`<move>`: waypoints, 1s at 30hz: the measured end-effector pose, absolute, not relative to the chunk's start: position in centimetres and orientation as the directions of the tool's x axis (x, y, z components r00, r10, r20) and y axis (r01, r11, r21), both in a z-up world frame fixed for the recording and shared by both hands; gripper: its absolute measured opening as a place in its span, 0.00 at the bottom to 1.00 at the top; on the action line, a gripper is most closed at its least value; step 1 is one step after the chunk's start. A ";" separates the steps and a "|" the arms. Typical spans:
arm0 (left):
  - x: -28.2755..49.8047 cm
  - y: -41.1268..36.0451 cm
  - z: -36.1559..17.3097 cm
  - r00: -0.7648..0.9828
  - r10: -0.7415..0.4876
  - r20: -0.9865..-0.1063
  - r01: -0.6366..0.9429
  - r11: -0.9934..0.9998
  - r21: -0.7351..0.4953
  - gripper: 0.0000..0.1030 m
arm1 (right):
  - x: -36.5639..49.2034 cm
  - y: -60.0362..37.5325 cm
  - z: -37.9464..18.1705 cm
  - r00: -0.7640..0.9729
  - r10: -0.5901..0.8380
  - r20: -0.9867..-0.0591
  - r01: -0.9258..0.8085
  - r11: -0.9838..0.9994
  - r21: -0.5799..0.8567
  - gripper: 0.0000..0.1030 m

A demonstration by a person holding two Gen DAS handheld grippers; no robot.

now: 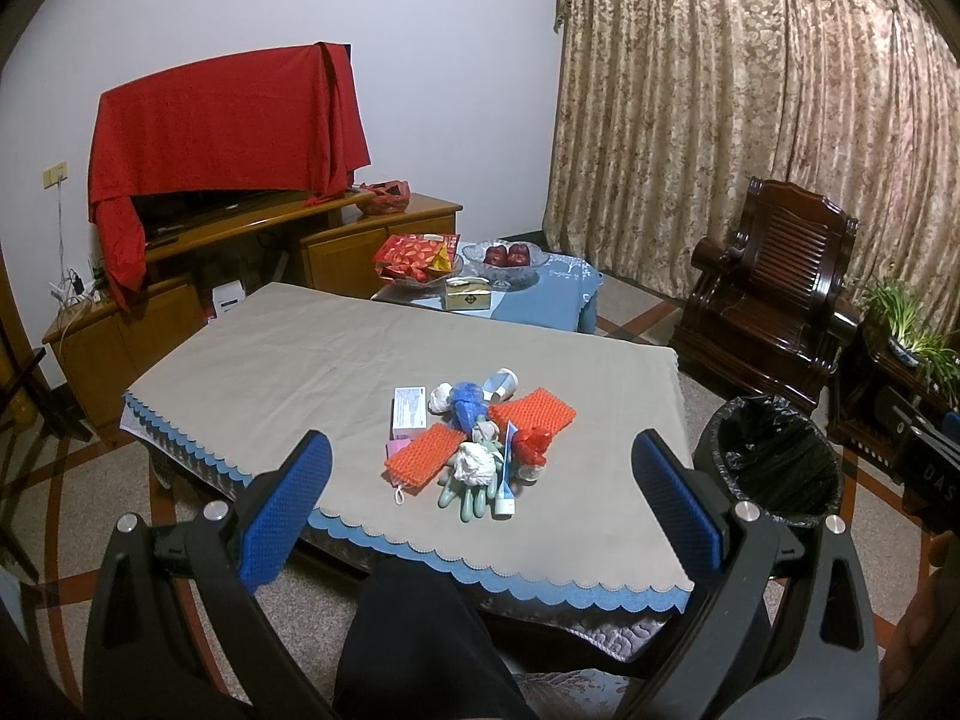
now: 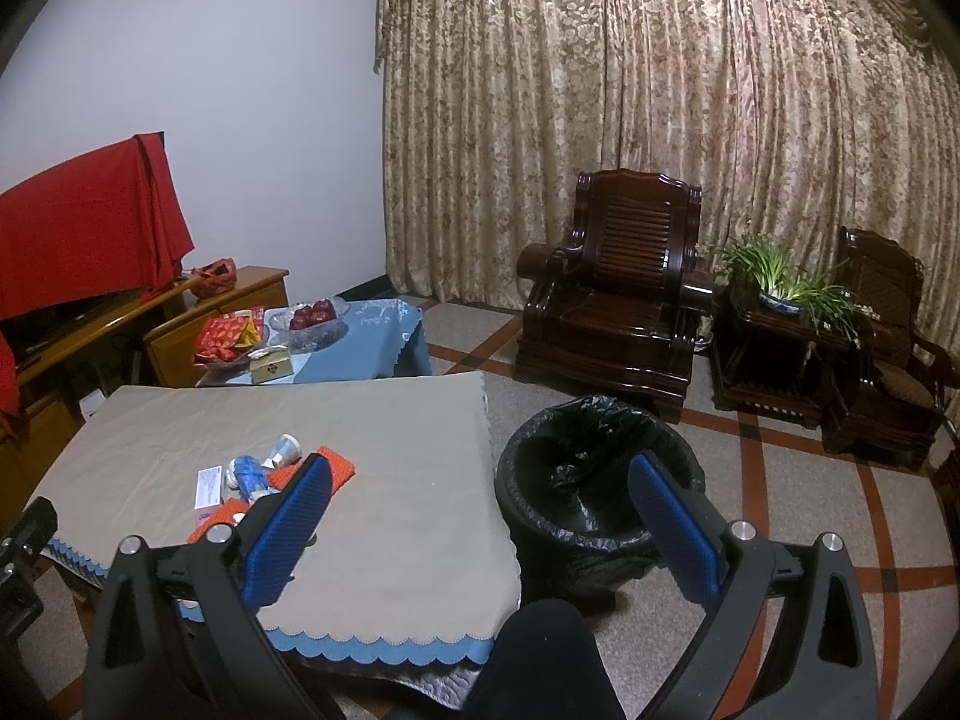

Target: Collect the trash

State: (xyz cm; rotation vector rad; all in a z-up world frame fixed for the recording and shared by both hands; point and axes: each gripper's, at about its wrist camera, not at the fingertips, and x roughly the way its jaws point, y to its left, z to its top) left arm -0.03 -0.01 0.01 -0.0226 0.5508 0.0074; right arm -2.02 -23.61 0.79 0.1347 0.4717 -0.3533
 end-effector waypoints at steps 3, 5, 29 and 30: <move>0.0 0.0 0.0 0.852 0.001 -0.523 -0.013 1.000 -0.019 0.95 | -2.0 -23.6 0.7 0.832 -0.302 -0.466 0.364 0.930 0.046 0.94; 0.0 0.0 0.0 0.852 0.001 -0.524 -0.013 1.000 -0.019 0.95 | -1.8 -23.8 1.0 0.831 -0.301 -0.467 0.364 0.930 0.047 0.94; 0.0 0.0 0.0 0.852 0.002 -0.524 -0.014 1.000 -0.019 0.95 | -1.8 -24.0 1.3 0.830 -0.301 -0.470 0.364 0.930 0.048 0.94; 0.0 0.0 0.0 0.851 0.001 -0.525 -0.013 1.000 -0.019 0.95 | -1.7 -24.0 1.1 0.829 -0.301 -0.471 0.364 0.930 0.047 0.94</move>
